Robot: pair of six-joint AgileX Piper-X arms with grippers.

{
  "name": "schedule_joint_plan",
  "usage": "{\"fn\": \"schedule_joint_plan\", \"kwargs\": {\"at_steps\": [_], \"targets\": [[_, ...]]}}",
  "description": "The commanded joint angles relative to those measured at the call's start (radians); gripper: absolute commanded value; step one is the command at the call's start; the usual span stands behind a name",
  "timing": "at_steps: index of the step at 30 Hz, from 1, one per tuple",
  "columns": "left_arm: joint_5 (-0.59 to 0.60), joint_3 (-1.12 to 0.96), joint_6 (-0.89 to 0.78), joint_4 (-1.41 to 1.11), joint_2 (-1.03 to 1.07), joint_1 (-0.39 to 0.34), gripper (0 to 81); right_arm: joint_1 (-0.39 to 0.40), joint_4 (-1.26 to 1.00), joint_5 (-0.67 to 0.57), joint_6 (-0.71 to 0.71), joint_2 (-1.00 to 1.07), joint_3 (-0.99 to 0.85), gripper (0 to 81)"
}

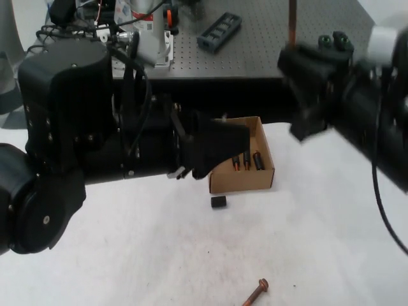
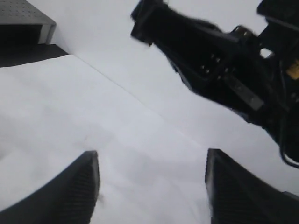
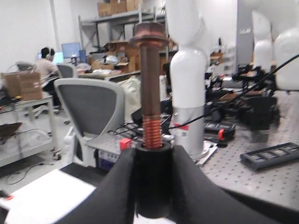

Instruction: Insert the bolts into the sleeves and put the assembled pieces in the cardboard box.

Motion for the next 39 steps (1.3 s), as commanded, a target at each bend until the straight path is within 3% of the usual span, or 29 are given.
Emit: {"fn": "schedule_joint_plan", "kwargs": {"at_steps": [1,4,8,14,22,27,34,36,39], "targets": [[-0.017,-0.007,0.031,0.004,-0.003,0.001,47.3,-0.006,-0.018,-0.002,0.003,-0.018,-0.004,1.4],[-0.044,-0.007,0.058,0.004,-0.003,0.001,47.3,-0.009,-0.034,0.048,-0.039,0.026,-0.022,1.4],[-0.062,-0.007,0.058,0.007,-0.003,0.001,47.3,-0.023,-0.022,0.036,0.037,0.103,-0.057,1.4],[-0.129,-0.007,0.063,0.107,-0.003,0.001,47.3,-0.025,0.349,0.078,0.05,0.331,-0.286,1.4],[-0.169,-0.01,0.256,0.382,0.017,-0.008,47.3,-0.025,0.714,0.124,0.05,0.703,-0.691,1.4],[-0.233,-0.092,0.371,0.571,0.134,-0.069,38.6,-0.027,1.015,0.161,0.05,0.869,-0.896,1.4],[-0.422,-0.341,0.518,0.815,0.382,-0.203,38.1,-0.042,1.183,0.138,0.05,0.976,-1.01,1.1],[-0.453,-0.411,0.526,0.844,0.45,-0.232,38.1,-0.056,1.21,0.115,0.06,0.983,-1.017,11.1],[-0.47,-0.496,0.525,0.886,0.534,-0.267,38.1,-0.078,1.22,0.109,0.075,0.978,-1.017,34.6]]}}
